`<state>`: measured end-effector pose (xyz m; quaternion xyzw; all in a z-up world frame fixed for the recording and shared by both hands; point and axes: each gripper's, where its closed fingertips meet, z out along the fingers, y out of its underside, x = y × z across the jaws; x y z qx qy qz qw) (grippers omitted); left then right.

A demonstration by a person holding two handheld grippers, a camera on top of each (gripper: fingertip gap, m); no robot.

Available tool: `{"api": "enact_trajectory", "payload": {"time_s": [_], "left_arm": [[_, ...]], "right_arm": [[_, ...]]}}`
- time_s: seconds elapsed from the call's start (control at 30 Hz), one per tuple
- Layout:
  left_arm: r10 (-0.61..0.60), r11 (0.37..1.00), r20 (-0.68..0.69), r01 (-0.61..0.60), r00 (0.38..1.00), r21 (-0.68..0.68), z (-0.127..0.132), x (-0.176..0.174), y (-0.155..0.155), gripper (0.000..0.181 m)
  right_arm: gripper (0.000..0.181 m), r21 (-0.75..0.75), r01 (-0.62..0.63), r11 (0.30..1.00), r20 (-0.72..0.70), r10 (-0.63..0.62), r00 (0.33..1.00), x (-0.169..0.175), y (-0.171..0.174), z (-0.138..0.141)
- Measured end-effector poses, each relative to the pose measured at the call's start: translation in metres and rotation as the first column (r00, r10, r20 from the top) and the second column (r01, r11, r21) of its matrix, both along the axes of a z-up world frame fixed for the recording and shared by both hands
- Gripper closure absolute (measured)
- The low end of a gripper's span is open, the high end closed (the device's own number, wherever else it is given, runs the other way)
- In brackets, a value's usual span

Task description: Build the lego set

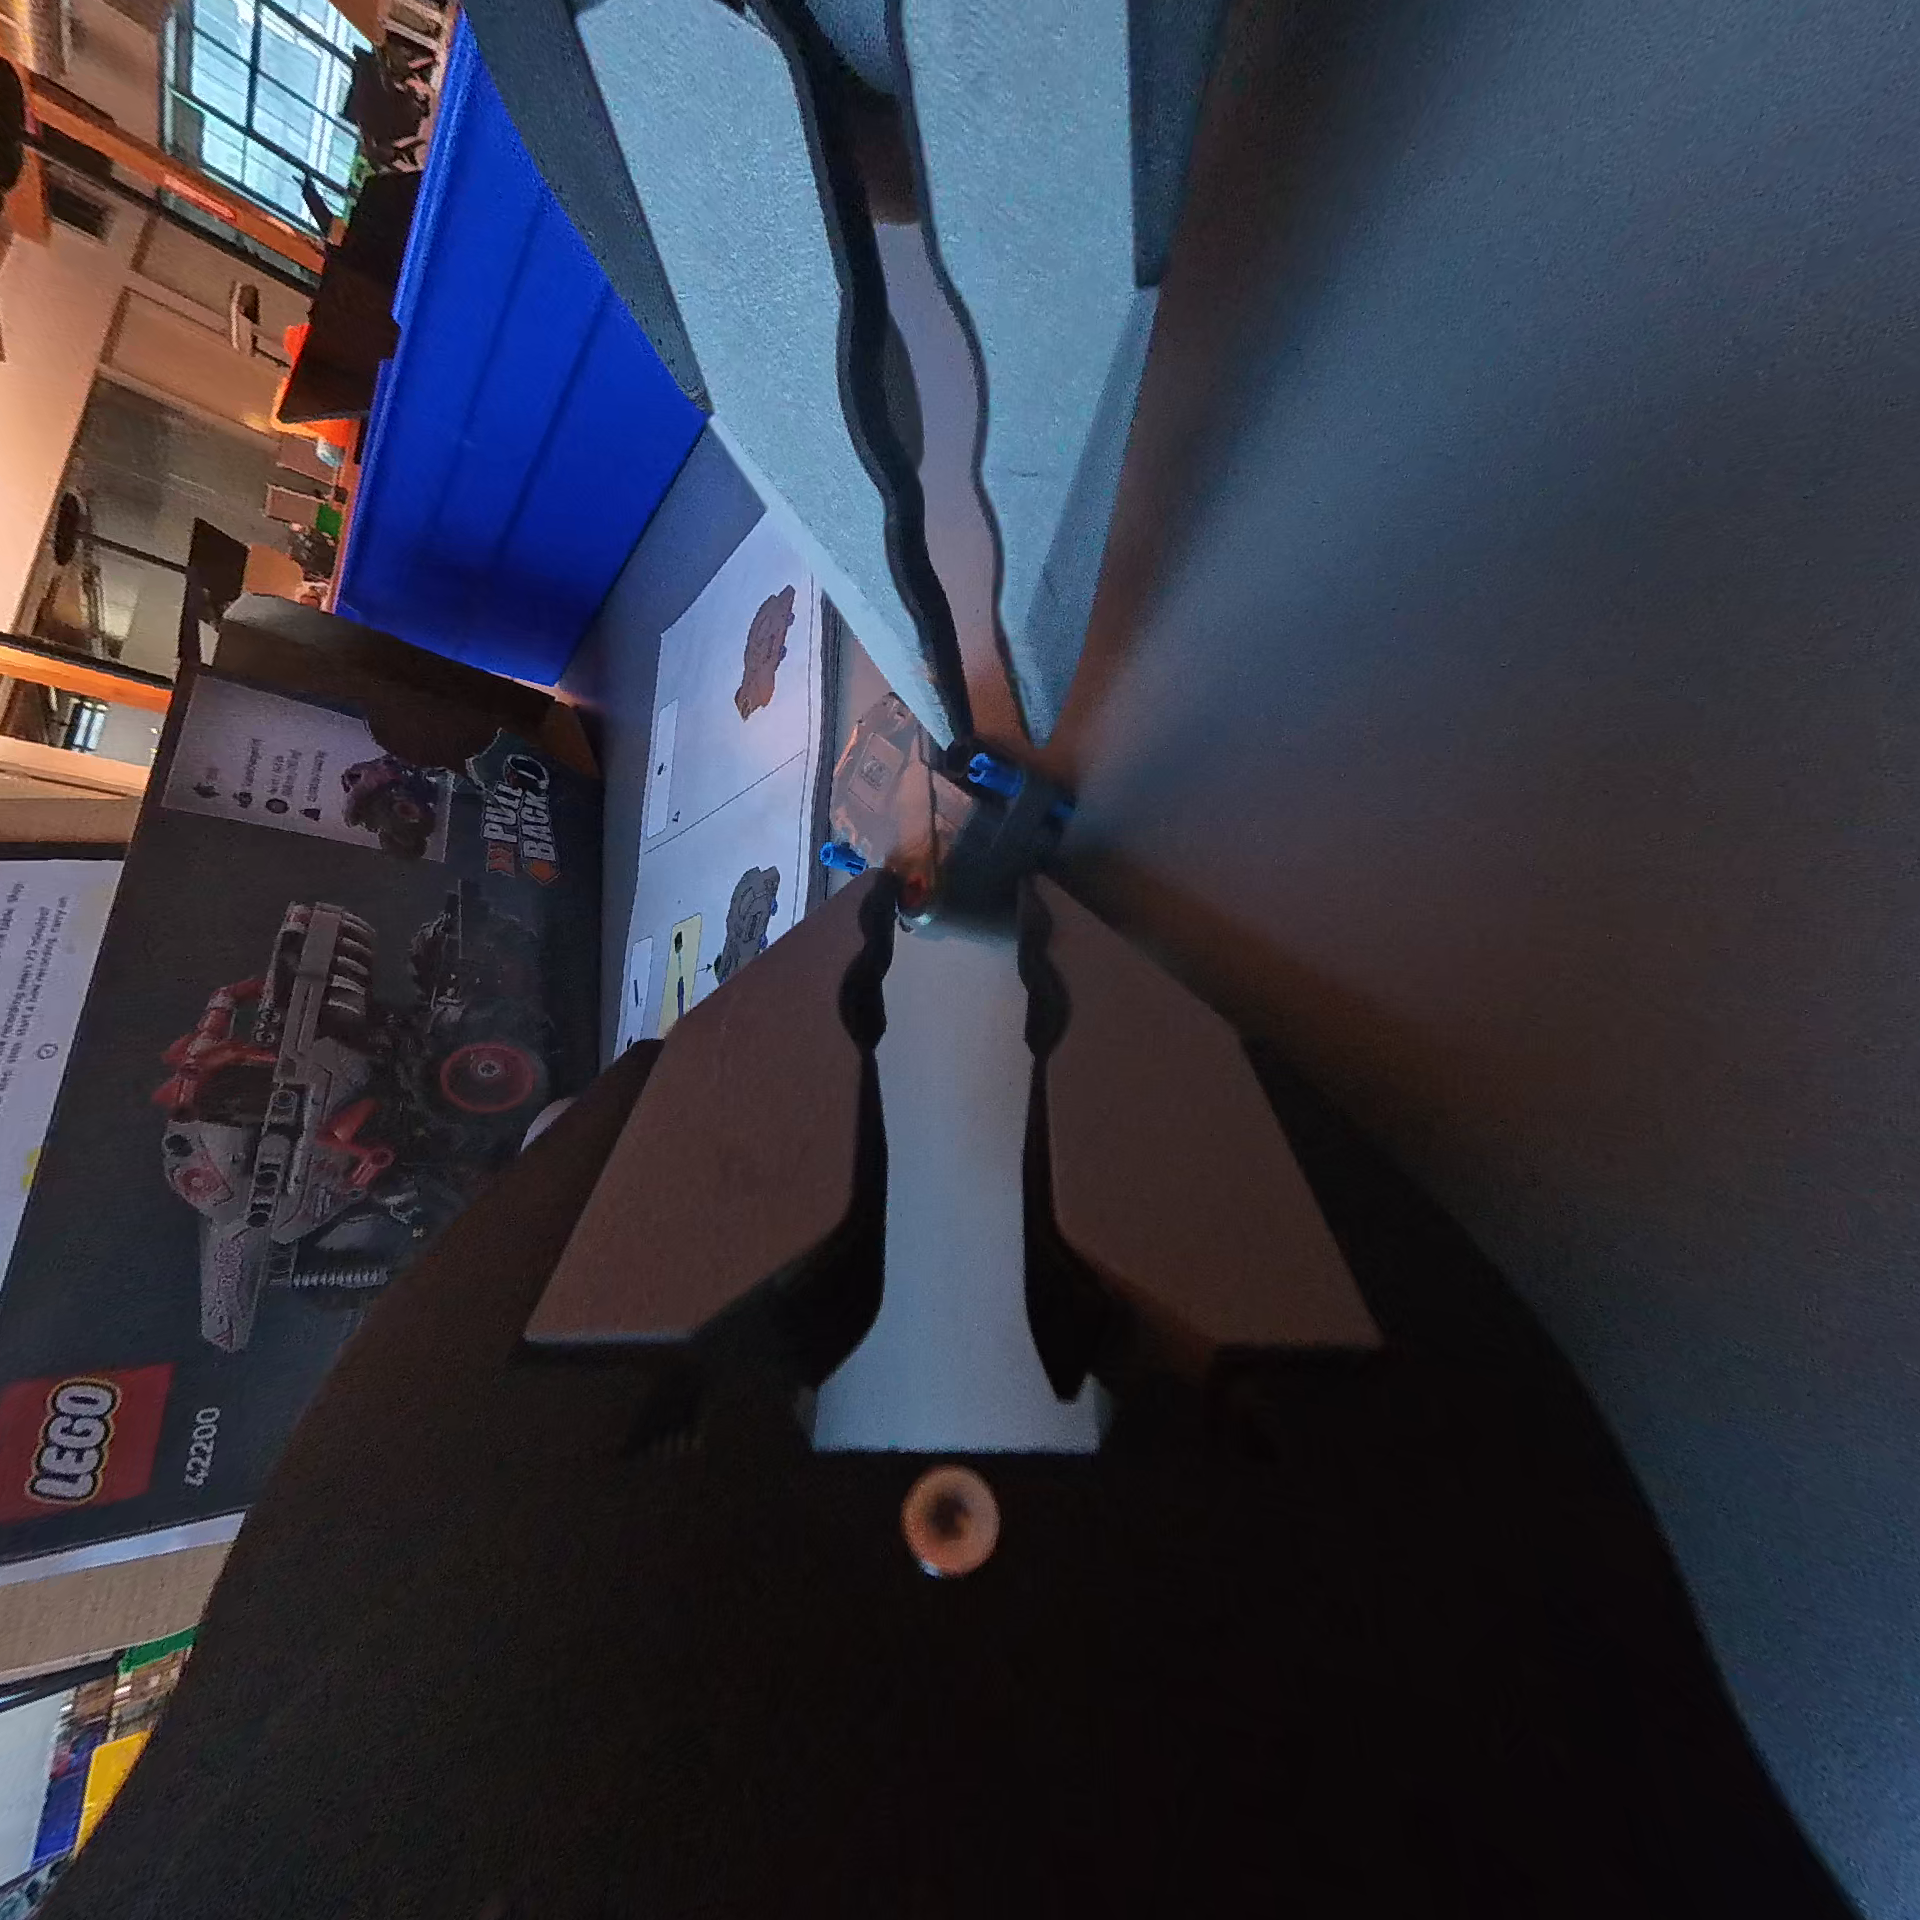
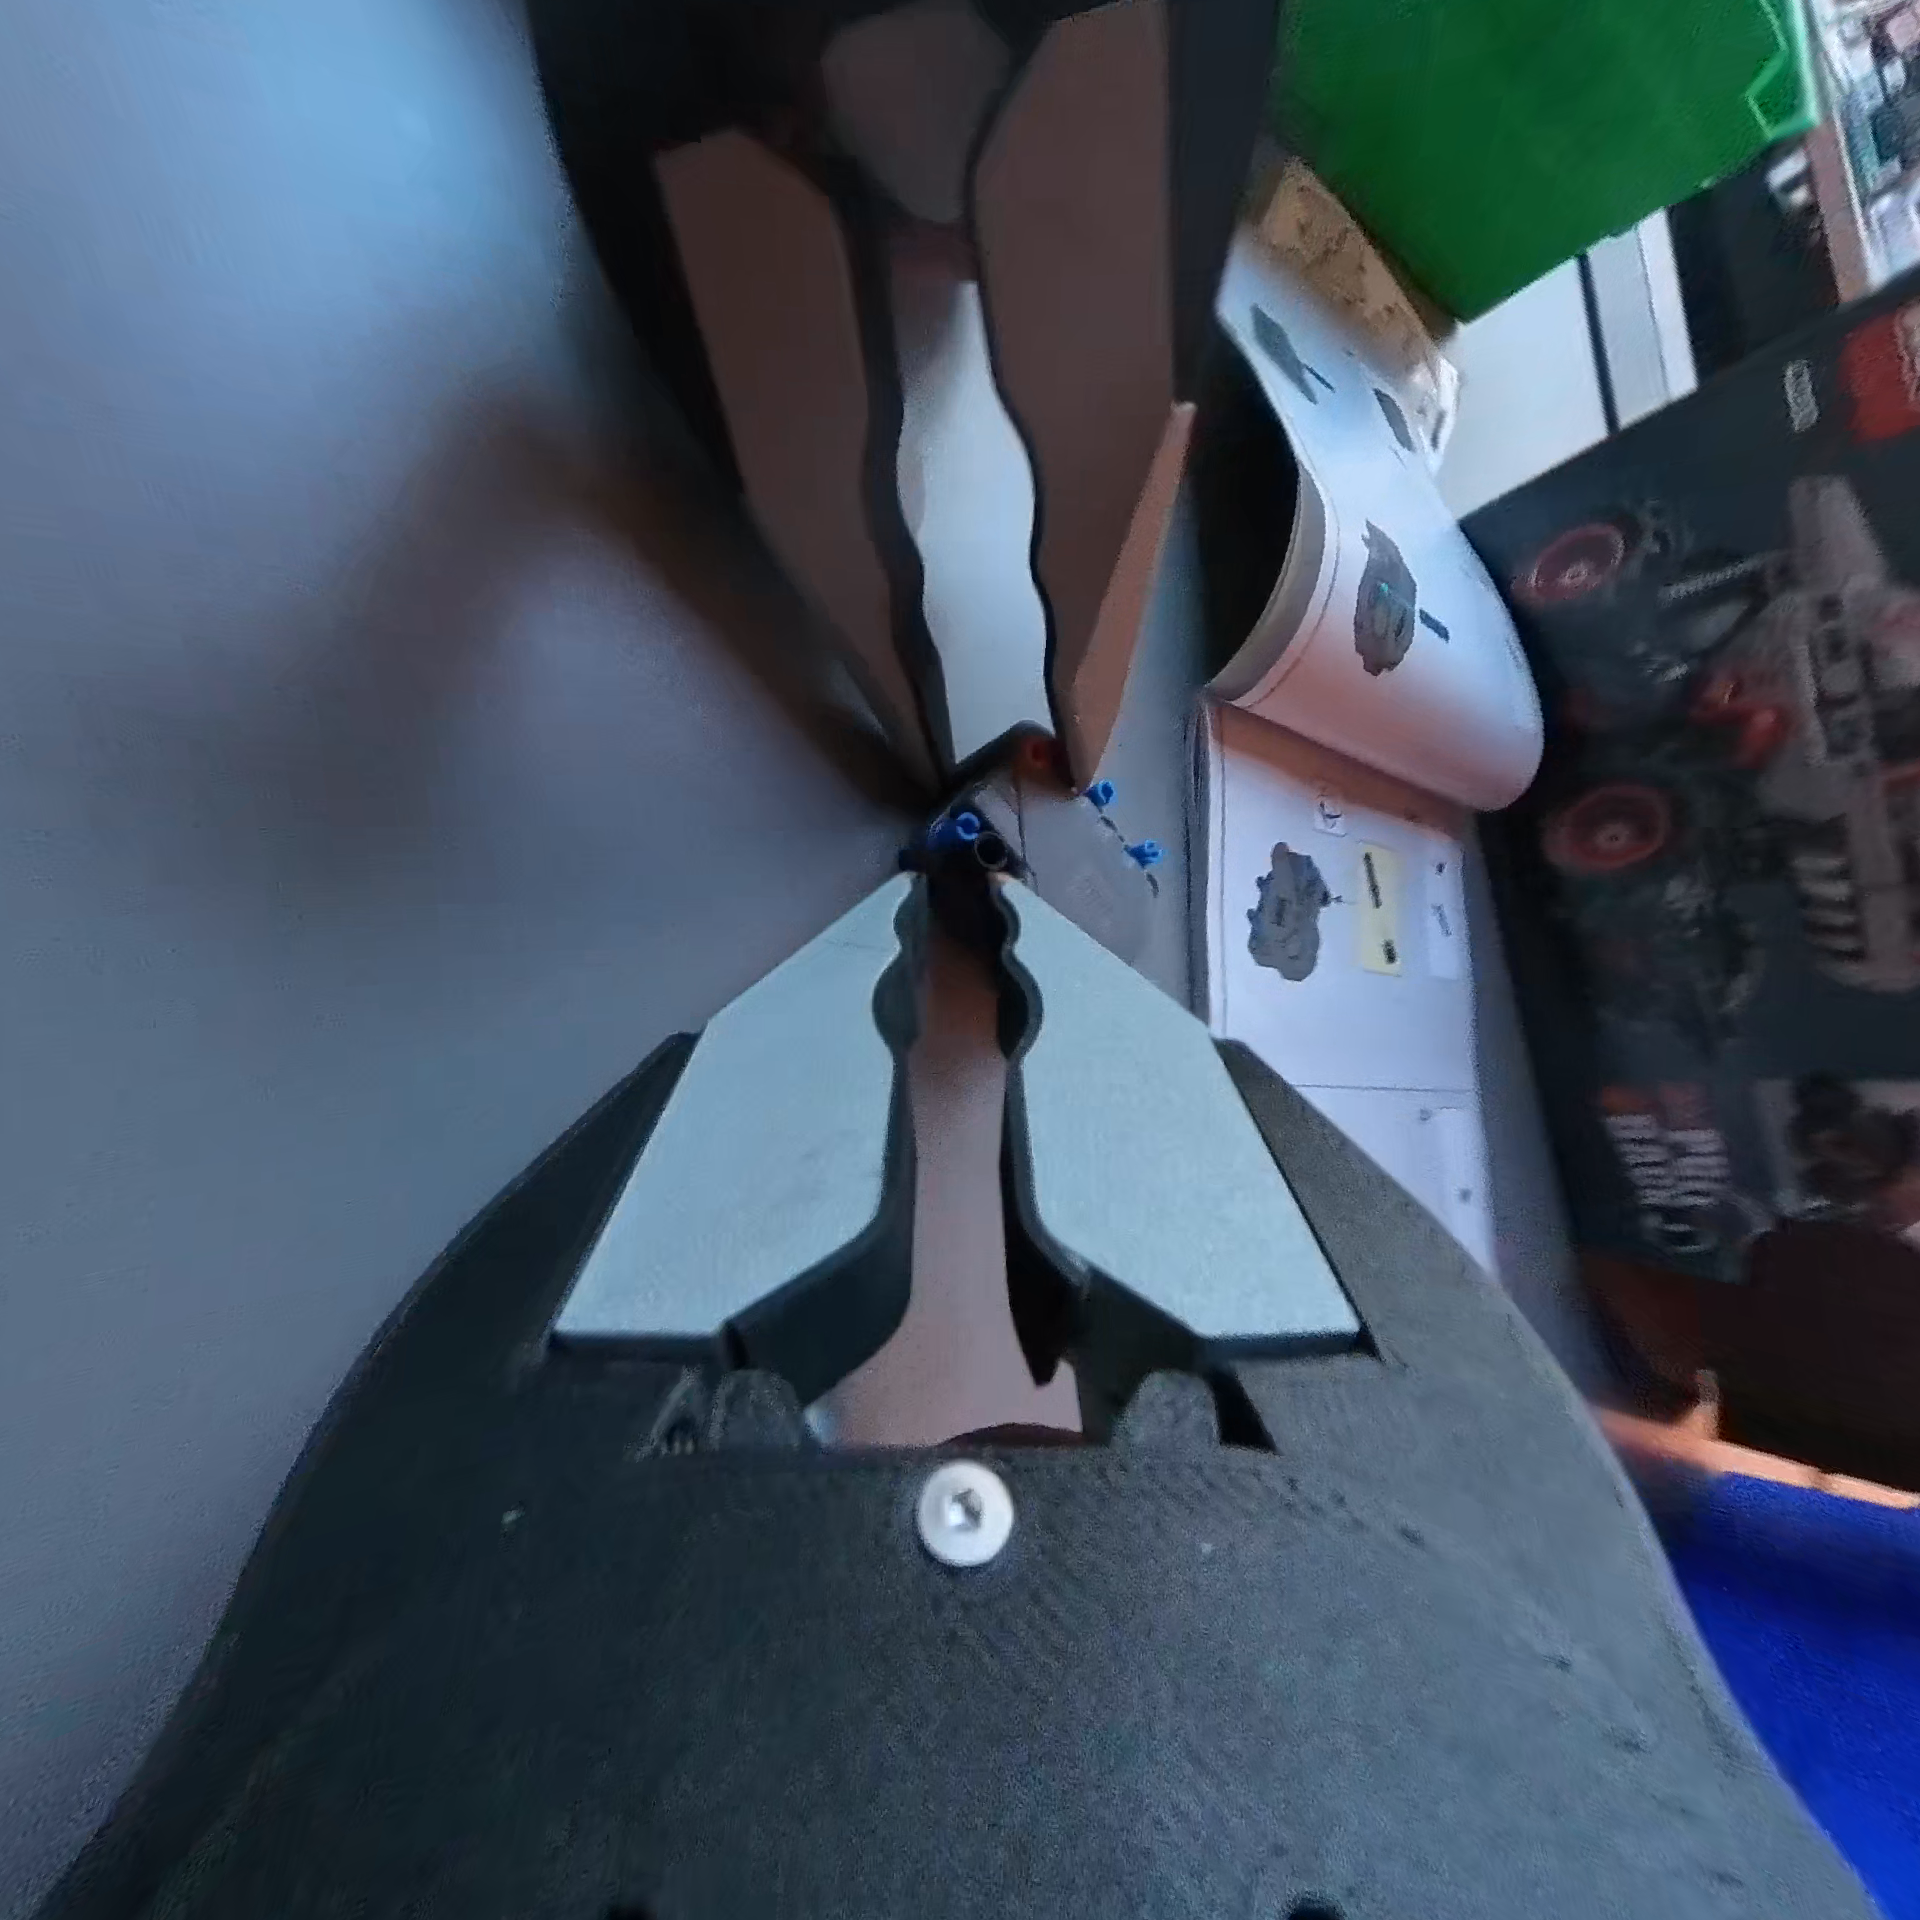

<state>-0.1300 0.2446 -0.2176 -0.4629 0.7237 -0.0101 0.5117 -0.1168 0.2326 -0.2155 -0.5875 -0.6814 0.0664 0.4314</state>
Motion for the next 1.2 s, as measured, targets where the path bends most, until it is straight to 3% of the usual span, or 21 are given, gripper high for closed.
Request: {"api": "enact_trajectory", "payload": {"time_s": [0.03,0.13,0.43,1.2], "left_arm": [[0.001,1.000,0.001,-0.001,1.000,-0.002,0.000,0.000,0.000,0.160],[0.002,1.000,0.001,-0.002,1.000,-0.004,0.000,0.000,0.000,0.160],[0.003,1.000,-0.003,-0.003,1.000,0.003,0.000,0.001,0.000,0.161],[-0.001,1.000,-0.004,0.001,1.000,0.003,0.000,0.002,-0.001,0.160]], "right_arm": [[0.175,-0.029,0.020,0.999,-0.041,-0.021,0.999,0.000,0.001,0.001],[0.181,-0.084,0.055,0.995,-0.112,-0.065,0.992,0.002,0.004,0.003],[0.180,-0.145,0.020,0.989,-0.141,-0.041,0.989,0.001,0.001,0.004],[0.181,-0.212,-0.045,0.976,-0.112,0.022,0.993,-0.003,0.001,0.009]]}}
